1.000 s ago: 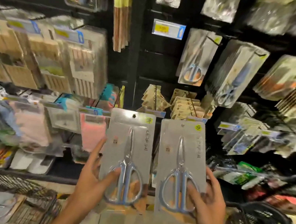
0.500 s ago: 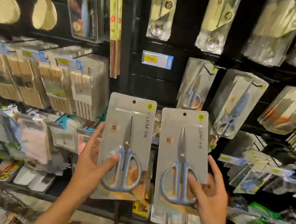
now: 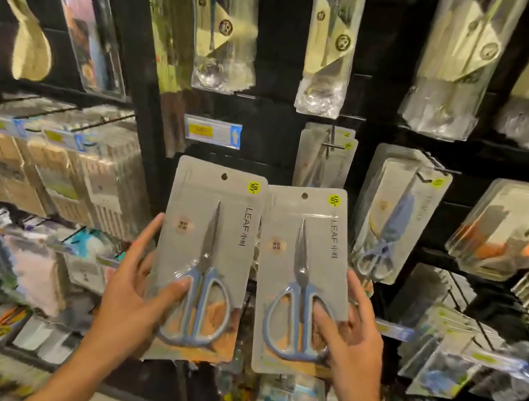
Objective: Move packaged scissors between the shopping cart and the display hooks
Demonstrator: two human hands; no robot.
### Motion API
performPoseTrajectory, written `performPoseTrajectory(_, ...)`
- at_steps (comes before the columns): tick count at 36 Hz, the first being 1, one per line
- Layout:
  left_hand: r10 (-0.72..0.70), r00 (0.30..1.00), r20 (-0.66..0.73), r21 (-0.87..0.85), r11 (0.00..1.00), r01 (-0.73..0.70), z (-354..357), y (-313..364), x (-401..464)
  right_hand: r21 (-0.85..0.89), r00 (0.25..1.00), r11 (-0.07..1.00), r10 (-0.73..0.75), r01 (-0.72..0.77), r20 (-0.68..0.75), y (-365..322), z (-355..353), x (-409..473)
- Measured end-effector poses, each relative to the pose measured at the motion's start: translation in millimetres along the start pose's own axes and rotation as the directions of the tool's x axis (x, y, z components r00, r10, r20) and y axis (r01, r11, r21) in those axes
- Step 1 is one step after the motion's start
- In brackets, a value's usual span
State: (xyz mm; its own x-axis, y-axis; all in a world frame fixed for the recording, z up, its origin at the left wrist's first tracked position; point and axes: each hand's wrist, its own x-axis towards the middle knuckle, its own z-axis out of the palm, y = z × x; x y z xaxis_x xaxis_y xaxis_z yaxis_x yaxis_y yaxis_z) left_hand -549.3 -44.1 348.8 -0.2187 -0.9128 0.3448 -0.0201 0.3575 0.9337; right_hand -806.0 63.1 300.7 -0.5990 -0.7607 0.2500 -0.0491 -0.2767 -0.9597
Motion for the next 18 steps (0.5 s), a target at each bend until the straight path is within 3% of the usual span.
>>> performPoseTrajectory(18,0.117,0.991,0.070,-0.075,0.991,-0.112,15,-7,73,-0.032,0.987,0.991,-0.129,0.127,-0.096,-6,11,65)
